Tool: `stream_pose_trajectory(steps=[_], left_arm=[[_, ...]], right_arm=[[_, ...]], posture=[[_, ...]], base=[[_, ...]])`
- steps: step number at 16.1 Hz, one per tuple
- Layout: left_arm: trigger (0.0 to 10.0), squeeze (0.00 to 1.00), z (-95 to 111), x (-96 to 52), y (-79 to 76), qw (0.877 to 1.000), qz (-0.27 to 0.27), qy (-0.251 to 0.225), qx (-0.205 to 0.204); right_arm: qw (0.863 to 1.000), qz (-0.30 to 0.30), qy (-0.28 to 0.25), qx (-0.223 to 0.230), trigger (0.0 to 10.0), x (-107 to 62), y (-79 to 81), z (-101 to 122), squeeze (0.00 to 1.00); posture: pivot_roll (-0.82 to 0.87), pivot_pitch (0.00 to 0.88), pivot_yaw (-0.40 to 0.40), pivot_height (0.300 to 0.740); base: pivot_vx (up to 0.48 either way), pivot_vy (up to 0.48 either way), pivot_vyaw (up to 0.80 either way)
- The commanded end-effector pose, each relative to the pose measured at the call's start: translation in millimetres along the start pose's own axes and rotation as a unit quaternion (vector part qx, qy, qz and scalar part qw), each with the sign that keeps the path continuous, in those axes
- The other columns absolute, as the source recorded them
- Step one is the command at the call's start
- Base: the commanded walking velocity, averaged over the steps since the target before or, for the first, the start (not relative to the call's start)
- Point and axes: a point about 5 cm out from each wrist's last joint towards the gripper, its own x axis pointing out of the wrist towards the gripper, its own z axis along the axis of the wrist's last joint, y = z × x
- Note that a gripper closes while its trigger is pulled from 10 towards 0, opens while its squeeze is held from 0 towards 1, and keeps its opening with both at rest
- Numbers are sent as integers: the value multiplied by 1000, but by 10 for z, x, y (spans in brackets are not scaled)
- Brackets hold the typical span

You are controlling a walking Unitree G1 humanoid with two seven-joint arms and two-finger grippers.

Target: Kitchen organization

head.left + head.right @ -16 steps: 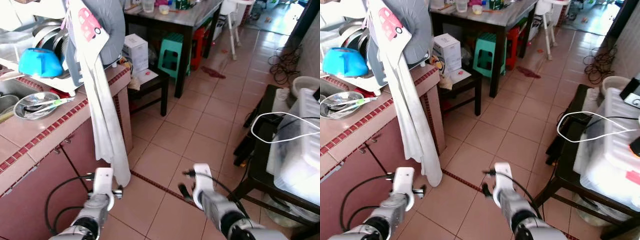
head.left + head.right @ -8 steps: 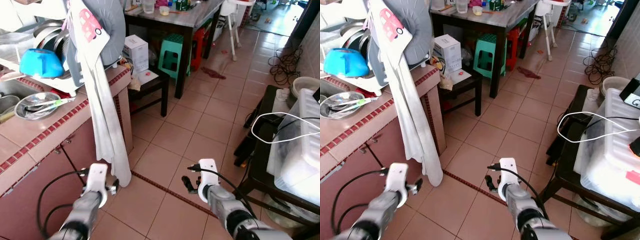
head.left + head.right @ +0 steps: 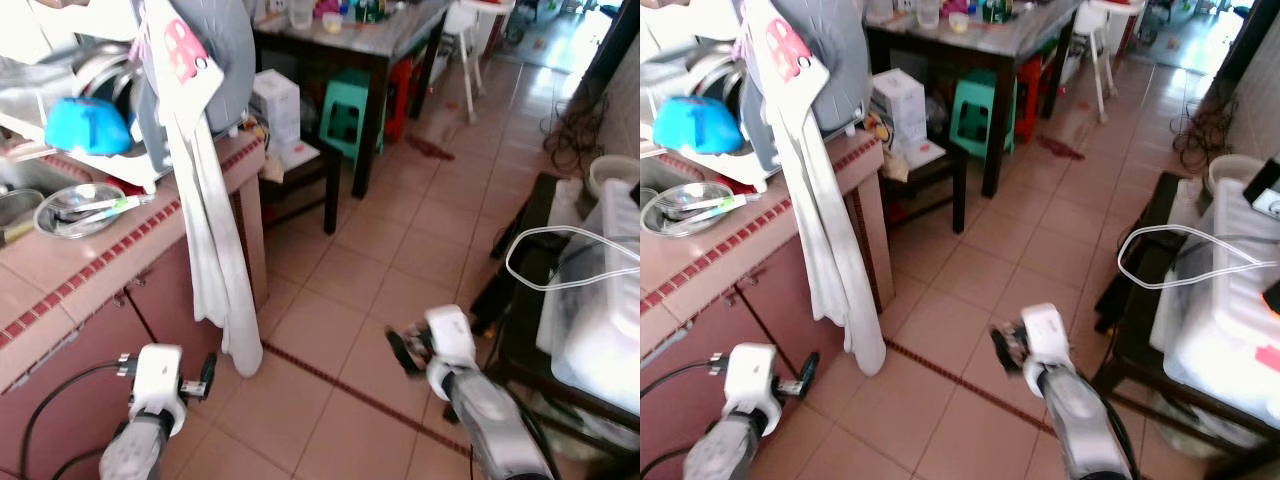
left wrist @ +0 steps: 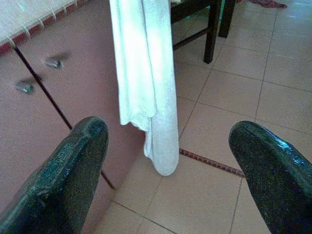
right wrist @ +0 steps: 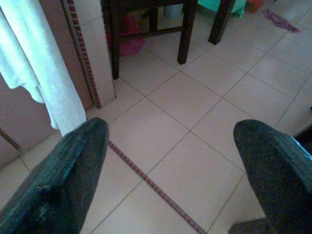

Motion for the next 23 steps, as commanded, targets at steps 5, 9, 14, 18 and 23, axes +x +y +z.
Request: stream_pose_trajectory(steps=[5, 9, 14, 18, 23], left_arm=[[10000, 0, 249, -147, -36, 999, 0, -50, 14], [10000, 0, 262, -225, -45, 999, -7, -40, 35], [10000, 0, 346, -176, -95, 999, -2, -30, -20], [10000, 0, 293, -232, -92, 1000, 16, -18, -17], [10000, 0, 324, -237, 32, 996, 83, -6, 27]], right_arm=[[999, -20, -45, 24, 10000, -225, 60, 140, 0], [998, -38, -39, 19, 10000, -390, 58, 136, 0], [999, -33, -34, 16, 10000, -330, 72, 238, 0], [999, -27, -29, 13, 10000, -290, 89, 254, 0], [1000, -19, -21, 11, 10000, -275, 123, 235, 0]], posture=[[56, 29, 34, 740], [36, 34, 49, 740], [49, 39, 18, 740], [52, 44, 5, 740], [52, 38, 9, 740]], base=[[0, 0, 0], [0, 0, 0], [0, 0, 800], [0, 0, 800], [0, 0, 800]])
